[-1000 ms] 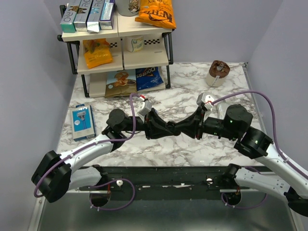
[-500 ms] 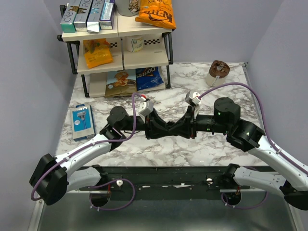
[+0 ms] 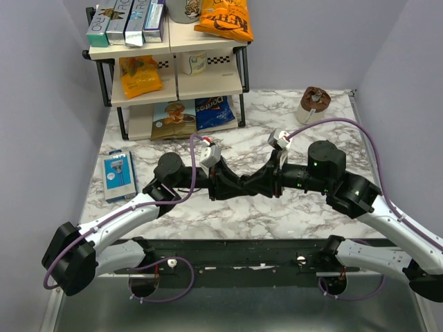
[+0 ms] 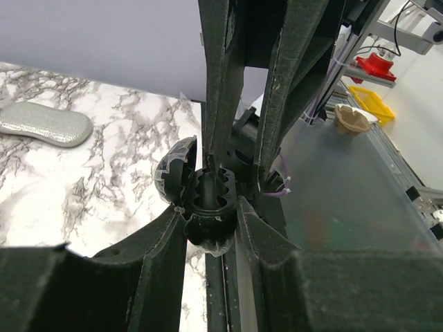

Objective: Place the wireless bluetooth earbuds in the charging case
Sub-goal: Place the earbud in the charging case.

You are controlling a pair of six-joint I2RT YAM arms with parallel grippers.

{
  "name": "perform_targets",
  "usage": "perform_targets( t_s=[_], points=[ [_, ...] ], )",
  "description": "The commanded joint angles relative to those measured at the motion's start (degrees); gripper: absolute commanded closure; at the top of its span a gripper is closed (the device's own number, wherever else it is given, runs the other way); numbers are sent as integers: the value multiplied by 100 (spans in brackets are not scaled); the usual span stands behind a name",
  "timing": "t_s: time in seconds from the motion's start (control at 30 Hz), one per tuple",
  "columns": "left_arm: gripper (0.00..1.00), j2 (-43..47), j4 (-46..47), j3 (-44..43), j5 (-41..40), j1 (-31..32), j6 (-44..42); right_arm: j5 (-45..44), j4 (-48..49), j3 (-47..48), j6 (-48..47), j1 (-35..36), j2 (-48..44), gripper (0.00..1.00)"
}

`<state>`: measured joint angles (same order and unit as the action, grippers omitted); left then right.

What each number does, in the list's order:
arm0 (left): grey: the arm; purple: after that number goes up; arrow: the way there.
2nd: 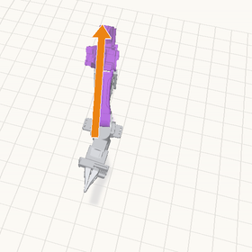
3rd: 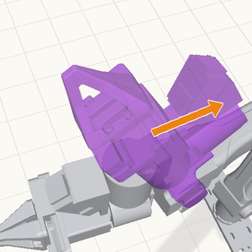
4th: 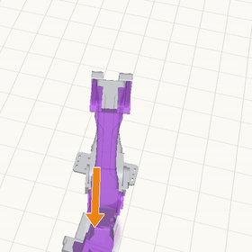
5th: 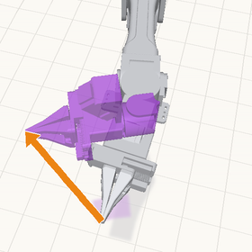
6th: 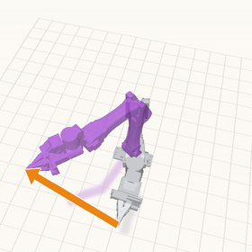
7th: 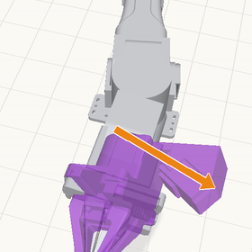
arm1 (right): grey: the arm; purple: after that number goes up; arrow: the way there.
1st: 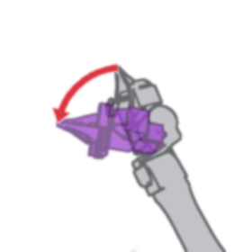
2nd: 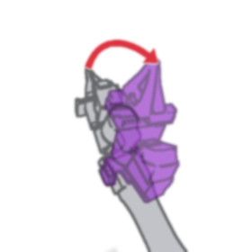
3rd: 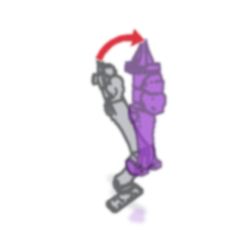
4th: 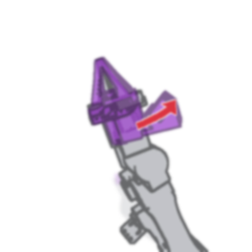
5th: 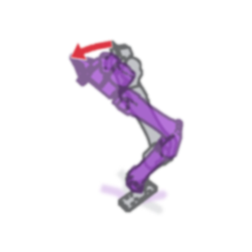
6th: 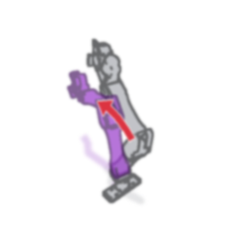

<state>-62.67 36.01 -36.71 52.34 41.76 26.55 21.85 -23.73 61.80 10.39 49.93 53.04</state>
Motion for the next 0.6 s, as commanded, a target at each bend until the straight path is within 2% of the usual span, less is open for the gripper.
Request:
perform_targets(
  t_s=[0.0,0.23,0.57],
  points=[
    [100,98,-41,-170,84,52,-141,-286,-18,95,59,34,-83,66],
    [100,141,2,-152,66,78,-167,-453,-53,8,33,34,-13,66],
    [100,229,64,-144,-57,78,-194,-216,-220,-10,-37,34,119,68]
  ],
)
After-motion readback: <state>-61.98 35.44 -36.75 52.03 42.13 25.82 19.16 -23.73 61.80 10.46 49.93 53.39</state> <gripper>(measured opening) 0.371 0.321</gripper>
